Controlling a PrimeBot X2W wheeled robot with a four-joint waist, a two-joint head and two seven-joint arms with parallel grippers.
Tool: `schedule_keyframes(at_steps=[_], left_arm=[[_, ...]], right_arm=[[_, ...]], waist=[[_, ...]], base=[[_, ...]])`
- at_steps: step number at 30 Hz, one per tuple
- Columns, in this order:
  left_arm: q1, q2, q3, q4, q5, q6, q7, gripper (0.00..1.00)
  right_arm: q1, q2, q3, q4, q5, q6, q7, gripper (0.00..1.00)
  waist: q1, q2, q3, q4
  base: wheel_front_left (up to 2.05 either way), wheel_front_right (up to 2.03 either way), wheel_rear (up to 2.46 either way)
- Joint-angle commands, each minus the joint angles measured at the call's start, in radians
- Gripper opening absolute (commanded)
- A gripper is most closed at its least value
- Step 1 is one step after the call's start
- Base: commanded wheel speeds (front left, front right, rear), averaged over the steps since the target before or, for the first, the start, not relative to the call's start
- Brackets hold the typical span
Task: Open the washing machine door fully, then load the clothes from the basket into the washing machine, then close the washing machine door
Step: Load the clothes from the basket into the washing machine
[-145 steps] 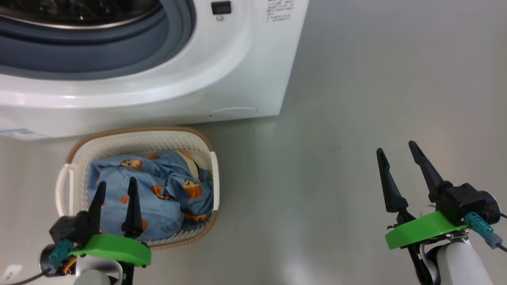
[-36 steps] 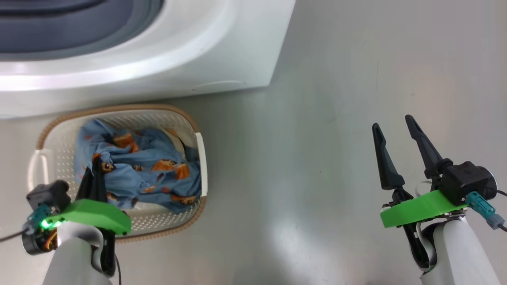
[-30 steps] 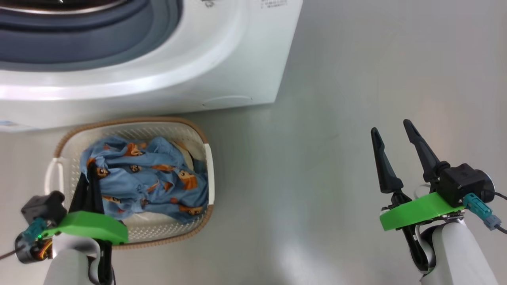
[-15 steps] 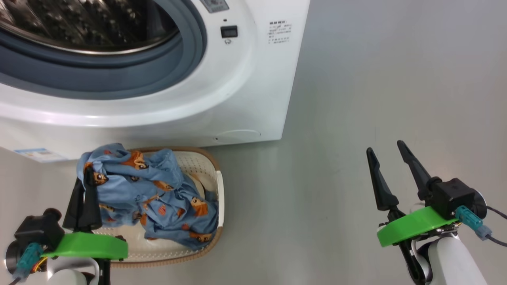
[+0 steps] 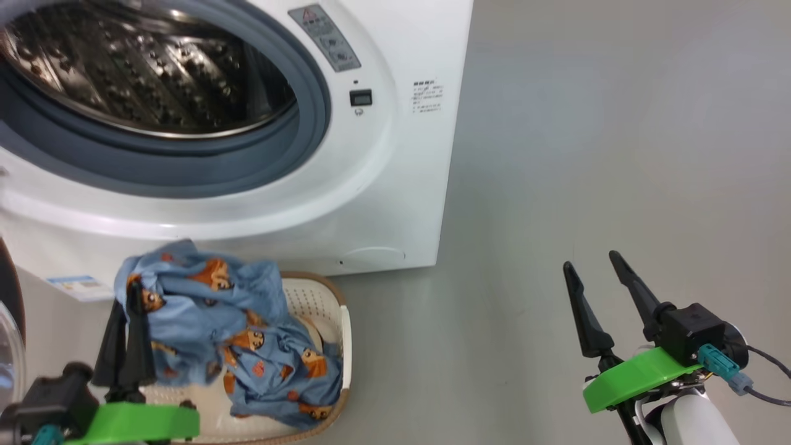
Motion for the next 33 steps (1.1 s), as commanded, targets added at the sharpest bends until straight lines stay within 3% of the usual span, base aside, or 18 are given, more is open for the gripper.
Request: schedule_keyframes(at_steps=[1,19,33], left_arm=[[0.014,0.019,0.039,-0.042,0.009,0.008,-0.009,0.00],[0.183,0.019,0.063,-0.123,0.003,0.047,-0.009,0.00],[0.196,0.019,0.064,-0.139,-0.019,0.060,-0.009,0.00]], right_arm=[[0.007,0.000,0.025,-0.022,-0.003,0.002,-0.005,1.00],[0.086,0.008,0.033,-0.036,-0.031,0.002,-0.005,1.00],[0.102,0.014,0.022,-0.053,-0.027,0.002,-0.005,1.00]], waist=[[0.0000,0.0000,-0.041,-0.014],[0.0000,0.0000,-0.189,-0.063],[0.0000,0.0000,-0.162,-0.074]], base=[[0.00,0.00,0.00],[0.00,0.00,0.00],[0.00,0.00,0.00]])
